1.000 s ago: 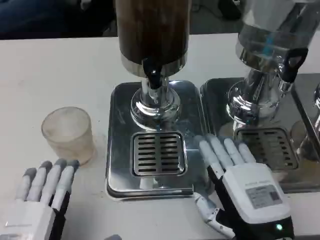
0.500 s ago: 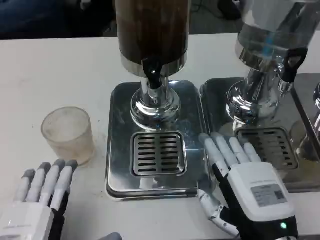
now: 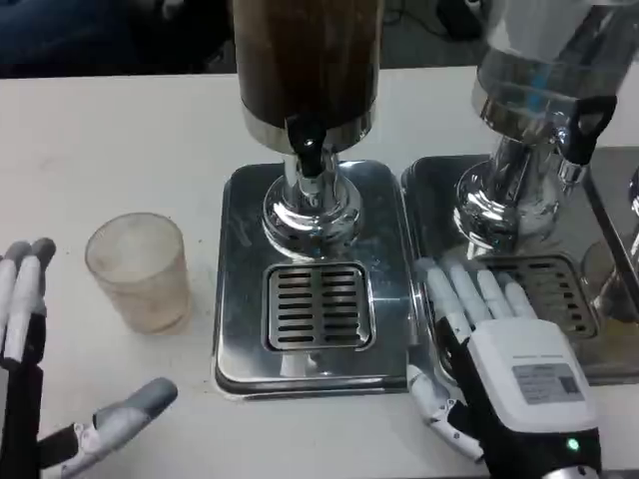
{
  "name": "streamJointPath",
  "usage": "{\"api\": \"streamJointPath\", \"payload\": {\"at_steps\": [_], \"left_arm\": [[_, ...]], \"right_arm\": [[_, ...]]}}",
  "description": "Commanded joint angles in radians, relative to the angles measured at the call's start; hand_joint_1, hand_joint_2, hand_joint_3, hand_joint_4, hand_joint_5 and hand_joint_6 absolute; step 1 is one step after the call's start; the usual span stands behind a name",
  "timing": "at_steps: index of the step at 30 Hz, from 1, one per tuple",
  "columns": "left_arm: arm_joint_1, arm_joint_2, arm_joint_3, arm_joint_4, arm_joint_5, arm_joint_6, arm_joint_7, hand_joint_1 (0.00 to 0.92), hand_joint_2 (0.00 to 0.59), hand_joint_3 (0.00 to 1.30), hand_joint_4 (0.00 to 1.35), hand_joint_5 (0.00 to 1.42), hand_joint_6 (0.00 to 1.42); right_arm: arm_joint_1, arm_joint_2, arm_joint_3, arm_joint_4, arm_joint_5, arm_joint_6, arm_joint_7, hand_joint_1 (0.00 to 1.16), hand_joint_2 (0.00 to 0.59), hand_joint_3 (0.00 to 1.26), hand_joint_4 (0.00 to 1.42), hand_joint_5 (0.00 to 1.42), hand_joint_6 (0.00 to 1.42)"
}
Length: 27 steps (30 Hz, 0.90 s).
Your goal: Grasp the cup under the faucet to collect the drink, then remove the cup.
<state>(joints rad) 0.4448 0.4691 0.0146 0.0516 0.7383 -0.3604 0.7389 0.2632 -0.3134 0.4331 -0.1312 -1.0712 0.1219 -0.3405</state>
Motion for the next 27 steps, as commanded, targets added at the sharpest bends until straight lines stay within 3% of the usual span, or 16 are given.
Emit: {"api": "streamJointPath", "payload": {"at_steps": [1,7,11,15,22,27], "left_arm": [[-0.162,0.03,0.016,0.193,-0.135,-0.151,-0.049,0.0,0.031,0.0,0.0,0.0,0.0],[-0.349,0.036,0.016,0.483,-0.224,-0.28,-0.091,0.0,0.036,0.0,0.0,0.0,0.0],[-0.476,0.059,-0.008,0.683,-0.304,-0.356,-0.238,0.0,0.017,0.0,0.0,0.0,0.0],[-0.548,0.044,0.003,0.824,-0.359,-0.401,-0.288,0.0,0.013,0.0,0.0,0.0,0.0],[-0.635,0.009,-0.005,0.981,-0.407,-0.44,-0.346,0.0,0.002,0.0,0.0,0.0,0.0],[-0.677,-0.02,-0.023,1.042,-0.403,-0.444,-0.361,0.105,0.0,0.0,0.0,0.0,0.0]], "right_arm": [[-0.002,0.013,-0.016,-0.028,0.01,0.015,0.017,0.0,0.522,0.0,0.0,0.0,0.0],[0.018,0.032,-0.005,-0.042,-0.002,0.026,0.032,0.0,0.52,0.0,0.0,0.0,0.0],[0.014,0.037,-0.001,-0.031,-0.003,0.024,0.025,0.0,0.521,0.0,0.0,0.0,0.0],[0.008,0.045,-0.001,-0.026,-0.004,0.028,0.021,0.0,0.526,0.0,0.0,0.0,0.0],[0.015,0.045,0.004,-0.03,-0.007,0.027,0.028,0.0,0.529,0.0,0.0,0.0,0.0],[0.022,0.046,0.009,-0.043,-0.011,0.033,0.032,0.0,0.529,0.0,0.0,0.0,0.0]]}}
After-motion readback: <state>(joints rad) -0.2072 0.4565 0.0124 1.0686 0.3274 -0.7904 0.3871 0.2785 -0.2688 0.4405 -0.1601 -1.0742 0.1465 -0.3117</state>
